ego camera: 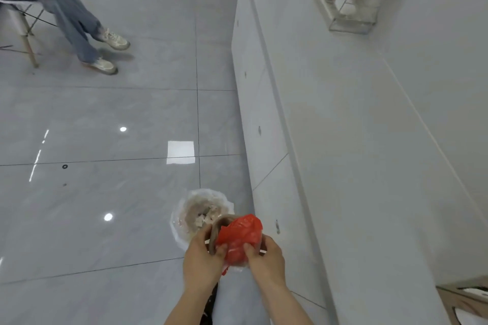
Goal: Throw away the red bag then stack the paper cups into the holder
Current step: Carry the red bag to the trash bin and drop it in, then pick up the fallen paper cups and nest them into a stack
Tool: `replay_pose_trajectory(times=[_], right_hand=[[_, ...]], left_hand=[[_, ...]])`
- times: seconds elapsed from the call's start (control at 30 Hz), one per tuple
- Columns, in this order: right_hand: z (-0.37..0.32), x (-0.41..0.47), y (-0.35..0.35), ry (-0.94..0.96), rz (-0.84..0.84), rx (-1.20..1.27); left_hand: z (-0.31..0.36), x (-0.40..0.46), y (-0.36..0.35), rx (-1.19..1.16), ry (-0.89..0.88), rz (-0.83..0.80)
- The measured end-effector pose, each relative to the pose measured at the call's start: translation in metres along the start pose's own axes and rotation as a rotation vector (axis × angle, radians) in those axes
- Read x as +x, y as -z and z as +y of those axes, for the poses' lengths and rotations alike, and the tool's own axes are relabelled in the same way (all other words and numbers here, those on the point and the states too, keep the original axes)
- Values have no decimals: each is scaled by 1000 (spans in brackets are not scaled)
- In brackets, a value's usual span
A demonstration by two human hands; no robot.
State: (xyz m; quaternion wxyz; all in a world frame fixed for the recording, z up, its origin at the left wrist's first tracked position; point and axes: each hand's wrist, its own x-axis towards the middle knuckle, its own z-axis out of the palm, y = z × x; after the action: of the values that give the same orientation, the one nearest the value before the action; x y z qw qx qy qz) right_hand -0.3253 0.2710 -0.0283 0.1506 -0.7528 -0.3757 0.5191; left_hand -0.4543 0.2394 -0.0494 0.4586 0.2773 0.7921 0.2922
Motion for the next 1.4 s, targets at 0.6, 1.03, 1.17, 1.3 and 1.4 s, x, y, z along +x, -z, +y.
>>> replay_pose_trajectory(times=[0.6,1.03,1.17,1.3,1.4], right_hand=[[-52,41,-42,162,-106,-377],[-82,23,51,543,373,-954],[-79,17,86,512,481,-962],[-66,7,128,474,626,-930],[-50,-4,166,443,732,-864]], left_hand=[[13,101,63,341,-75,75],[101,87,32,755,-780,145],[130,75,8,818,-899,109],[158,53,-25,822,-1020,69],[179,32,-56,809,-1124,27]])
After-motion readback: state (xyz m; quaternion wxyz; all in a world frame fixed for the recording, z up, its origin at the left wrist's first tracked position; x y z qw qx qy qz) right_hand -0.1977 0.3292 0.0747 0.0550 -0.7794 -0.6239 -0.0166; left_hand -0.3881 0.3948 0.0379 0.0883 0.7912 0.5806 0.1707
